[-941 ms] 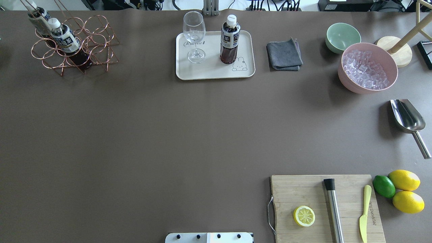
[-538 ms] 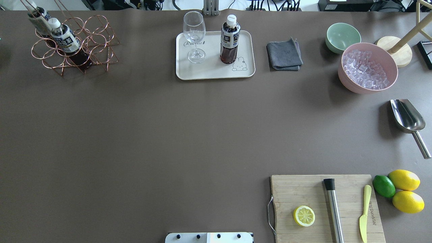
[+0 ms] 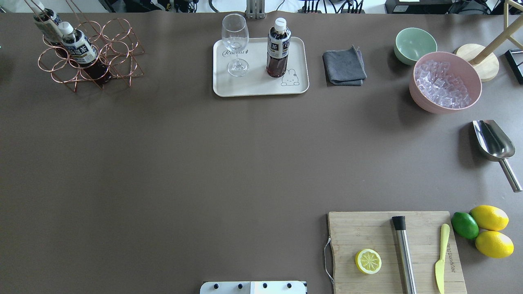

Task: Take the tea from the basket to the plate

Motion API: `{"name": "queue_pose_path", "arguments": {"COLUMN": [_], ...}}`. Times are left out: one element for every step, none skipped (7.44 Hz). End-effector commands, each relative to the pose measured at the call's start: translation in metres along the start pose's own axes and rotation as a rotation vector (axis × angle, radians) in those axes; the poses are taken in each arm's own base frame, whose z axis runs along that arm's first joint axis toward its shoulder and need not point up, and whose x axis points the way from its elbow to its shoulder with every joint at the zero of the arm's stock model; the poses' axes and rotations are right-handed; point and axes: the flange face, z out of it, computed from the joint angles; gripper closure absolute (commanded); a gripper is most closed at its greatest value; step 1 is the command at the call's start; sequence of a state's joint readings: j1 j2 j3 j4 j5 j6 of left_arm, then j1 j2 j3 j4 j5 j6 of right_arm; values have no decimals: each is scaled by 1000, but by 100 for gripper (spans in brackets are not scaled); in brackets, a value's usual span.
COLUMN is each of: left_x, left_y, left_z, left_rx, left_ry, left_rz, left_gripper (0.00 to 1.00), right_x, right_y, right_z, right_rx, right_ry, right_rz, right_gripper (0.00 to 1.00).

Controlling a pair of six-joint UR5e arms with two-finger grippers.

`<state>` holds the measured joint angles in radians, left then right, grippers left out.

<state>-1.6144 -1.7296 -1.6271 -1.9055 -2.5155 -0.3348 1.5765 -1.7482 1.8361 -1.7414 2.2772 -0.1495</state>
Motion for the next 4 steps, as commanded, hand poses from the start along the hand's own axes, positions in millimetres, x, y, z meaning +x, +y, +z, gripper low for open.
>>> {"name": "queue_pose_path", "arguments": {"left_x": [-39, -47, -60, -61], "left_y": [21, 24, 29, 34], "left_z": [19, 29, 45, 65], "left_rx": [-49, -76, -122, -184], "left_ry": [-23, -30, -55, -132], "left_rz": [-96, -122, -167, -161], "left_gripper": [2, 2, 2, 2], "right_x": [0, 0, 0, 0], "right_y": [0, 0, 0, 0], "right_z": [0, 0, 0, 1], "right_rx": [-1, 0, 0, 0], "right_ry": [-1, -2, -2, -4], "right_rz": [1, 4, 6, 8], "right_gripper": [0, 0, 0, 0]}}
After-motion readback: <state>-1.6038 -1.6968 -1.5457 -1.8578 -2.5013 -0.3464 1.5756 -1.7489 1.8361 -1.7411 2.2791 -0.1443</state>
